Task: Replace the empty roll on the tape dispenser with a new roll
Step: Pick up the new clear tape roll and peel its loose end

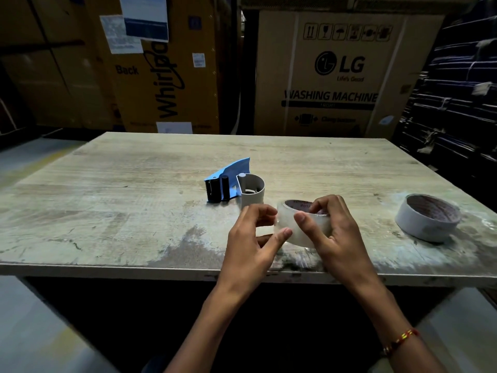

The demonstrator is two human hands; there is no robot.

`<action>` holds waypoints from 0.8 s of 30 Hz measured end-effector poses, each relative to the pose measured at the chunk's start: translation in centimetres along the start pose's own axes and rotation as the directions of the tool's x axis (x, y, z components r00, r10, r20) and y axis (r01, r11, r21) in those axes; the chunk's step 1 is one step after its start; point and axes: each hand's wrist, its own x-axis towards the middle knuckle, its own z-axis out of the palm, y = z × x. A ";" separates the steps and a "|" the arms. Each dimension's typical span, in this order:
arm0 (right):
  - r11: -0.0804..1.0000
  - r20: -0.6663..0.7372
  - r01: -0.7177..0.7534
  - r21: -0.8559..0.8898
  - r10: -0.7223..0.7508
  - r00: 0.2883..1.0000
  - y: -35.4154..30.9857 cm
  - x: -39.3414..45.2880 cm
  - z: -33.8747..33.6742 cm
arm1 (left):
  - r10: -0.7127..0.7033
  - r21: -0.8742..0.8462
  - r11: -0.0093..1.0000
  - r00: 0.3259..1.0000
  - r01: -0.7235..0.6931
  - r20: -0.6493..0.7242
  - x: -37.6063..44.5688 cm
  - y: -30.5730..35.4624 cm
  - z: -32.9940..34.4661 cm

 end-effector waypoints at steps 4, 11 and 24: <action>1.000 0.007 0.007 -0.003 -0.007 1.000 0.1 0.0 0.0 | 0.062 0.070 0.996 0.997 -0.059 -0.037 0.4 -0.5 -0.3; 1.000 -0.008 -0.007 0.002 0.007 1.000 0.3 0.1 0.1 | 0.301 0.320 0.911 0.950 -0.262 -0.079 0.4 -0.6 0.2; 1.000 0.005 -0.004 -0.012 0.004 1.000 0.2 0.1 0.3 | 0.108 0.186 0.980 0.981 -0.077 -0.163 0.3 -0.5 0.7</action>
